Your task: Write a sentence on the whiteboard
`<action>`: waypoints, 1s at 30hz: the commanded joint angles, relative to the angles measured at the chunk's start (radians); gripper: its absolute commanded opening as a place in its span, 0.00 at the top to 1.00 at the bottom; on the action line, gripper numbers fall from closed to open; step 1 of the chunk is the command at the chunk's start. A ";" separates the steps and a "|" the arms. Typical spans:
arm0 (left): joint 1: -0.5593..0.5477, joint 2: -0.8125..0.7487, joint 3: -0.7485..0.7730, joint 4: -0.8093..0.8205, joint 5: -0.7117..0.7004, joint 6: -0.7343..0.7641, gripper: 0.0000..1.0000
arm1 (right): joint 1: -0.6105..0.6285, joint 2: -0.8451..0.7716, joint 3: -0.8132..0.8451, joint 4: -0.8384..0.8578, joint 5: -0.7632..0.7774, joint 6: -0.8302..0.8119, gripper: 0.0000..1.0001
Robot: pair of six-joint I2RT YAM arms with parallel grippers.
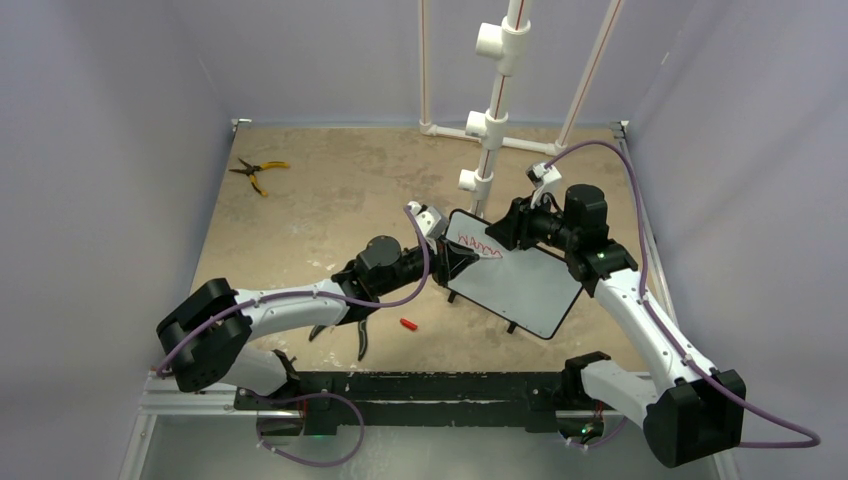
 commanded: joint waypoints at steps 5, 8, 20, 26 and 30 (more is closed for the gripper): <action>-0.004 0.003 0.026 0.056 -0.015 -0.006 1.00 | 0.005 -0.013 0.017 0.009 -0.006 -0.002 0.54; -0.004 0.004 0.029 0.060 -0.016 -0.008 1.00 | 0.005 -0.012 0.018 0.008 -0.006 -0.002 0.55; -0.004 0.030 0.057 0.079 -0.004 -0.014 1.00 | 0.005 -0.008 0.018 0.008 -0.006 -0.002 0.54; -0.004 0.039 0.053 0.082 0.006 -0.021 1.00 | 0.005 -0.007 0.017 0.009 -0.007 -0.002 0.55; -0.005 0.035 0.047 0.074 0.008 -0.021 1.00 | 0.005 -0.005 0.016 0.008 -0.007 -0.002 0.55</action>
